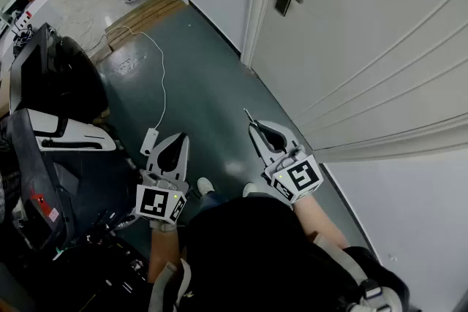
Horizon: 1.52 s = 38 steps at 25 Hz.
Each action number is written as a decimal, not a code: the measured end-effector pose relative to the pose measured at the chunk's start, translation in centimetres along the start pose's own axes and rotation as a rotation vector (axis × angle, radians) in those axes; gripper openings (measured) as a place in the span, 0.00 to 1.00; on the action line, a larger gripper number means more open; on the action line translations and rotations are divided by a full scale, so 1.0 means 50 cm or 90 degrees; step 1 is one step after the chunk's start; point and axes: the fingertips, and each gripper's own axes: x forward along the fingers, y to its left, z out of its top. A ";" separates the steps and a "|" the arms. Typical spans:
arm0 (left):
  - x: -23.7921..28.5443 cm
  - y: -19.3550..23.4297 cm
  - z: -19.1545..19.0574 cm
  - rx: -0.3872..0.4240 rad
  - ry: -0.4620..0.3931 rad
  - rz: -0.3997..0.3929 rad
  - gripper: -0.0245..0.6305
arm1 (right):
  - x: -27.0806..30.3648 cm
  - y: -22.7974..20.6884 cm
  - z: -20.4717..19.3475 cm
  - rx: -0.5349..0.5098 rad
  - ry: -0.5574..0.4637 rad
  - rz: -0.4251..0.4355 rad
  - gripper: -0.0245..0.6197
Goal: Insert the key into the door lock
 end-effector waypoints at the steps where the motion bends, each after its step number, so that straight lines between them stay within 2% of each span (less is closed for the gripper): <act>1: -0.010 0.011 -0.004 -0.008 0.007 0.006 0.05 | 0.006 0.013 0.004 -0.004 0.000 0.002 0.09; 10: -0.082 0.129 -0.032 -0.053 0.027 0.034 0.05 | 0.103 0.105 -0.008 0.004 0.021 0.024 0.09; 17: -0.138 0.261 -0.034 -0.079 0.004 0.059 0.05 | 0.225 0.181 -0.020 0.028 0.025 0.070 0.09; 22: -0.171 0.349 -0.055 -0.082 0.012 0.059 0.05 | 0.303 0.214 -0.031 0.017 0.040 0.057 0.09; 29: -0.141 0.450 -0.085 -0.091 0.013 0.070 0.05 | 0.397 0.173 -0.056 0.037 0.050 0.034 0.09; 38: 0.068 0.567 -0.071 -0.083 0.029 0.060 0.05 | 0.551 0.016 -0.058 0.041 0.064 0.035 0.09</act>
